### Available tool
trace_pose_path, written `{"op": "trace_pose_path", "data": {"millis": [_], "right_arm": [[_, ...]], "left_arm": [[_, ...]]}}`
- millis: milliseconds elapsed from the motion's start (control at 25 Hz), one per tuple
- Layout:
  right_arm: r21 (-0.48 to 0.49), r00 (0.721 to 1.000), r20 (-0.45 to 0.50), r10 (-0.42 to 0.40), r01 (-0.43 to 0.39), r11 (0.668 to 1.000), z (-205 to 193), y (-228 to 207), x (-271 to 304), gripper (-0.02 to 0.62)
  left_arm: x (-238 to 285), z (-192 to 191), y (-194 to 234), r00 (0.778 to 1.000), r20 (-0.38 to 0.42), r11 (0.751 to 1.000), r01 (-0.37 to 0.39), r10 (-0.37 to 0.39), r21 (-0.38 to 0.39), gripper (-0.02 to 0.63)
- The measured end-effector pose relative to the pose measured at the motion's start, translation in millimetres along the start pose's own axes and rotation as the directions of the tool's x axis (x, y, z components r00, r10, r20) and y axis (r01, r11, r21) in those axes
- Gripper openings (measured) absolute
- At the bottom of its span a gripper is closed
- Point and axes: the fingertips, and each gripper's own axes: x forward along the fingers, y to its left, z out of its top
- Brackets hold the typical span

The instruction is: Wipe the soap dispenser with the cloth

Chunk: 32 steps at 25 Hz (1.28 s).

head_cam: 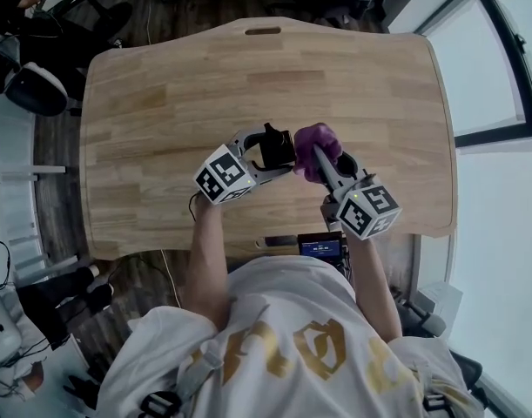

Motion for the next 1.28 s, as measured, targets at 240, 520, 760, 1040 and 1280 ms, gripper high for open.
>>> {"op": "trace_pose_path", "data": {"millis": [240,520,760,1040,1280], "right_arm": [[-0.067,0.994,0.062,0.092,-0.088,0.994,21,34,-8,0.067],[-0.128,0.976,0.068,0.205,-0.195,0.972,28,67,-17,0.066],[-0.23,0.962,0.024,0.273,-0.261,0.938,27,91,-18,0.066],[-0.255,0.945,-0.003,0.327,-0.317,0.913,26,101,-19,0.066],[-0.307,0.927,-0.088,0.365,-0.374,0.875,12,122,-16,0.066]], "left_arm": [[-7,18,-20,0.999,-0.029,0.998,0.032,-0.031,0.055,0.347],[-11,25,-38,0.996,-0.046,0.996,0.076,-0.075,0.04,0.347],[-11,34,-46,0.995,-0.039,0.994,0.098,-0.097,0.04,0.347],[-13,36,-48,0.994,-0.038,0.994,0.107,-0.105,0.039,0.347],[-17,30,-43,0.993,-0.074,0.995,0.094,-0.091,0.038,0.347]]}}
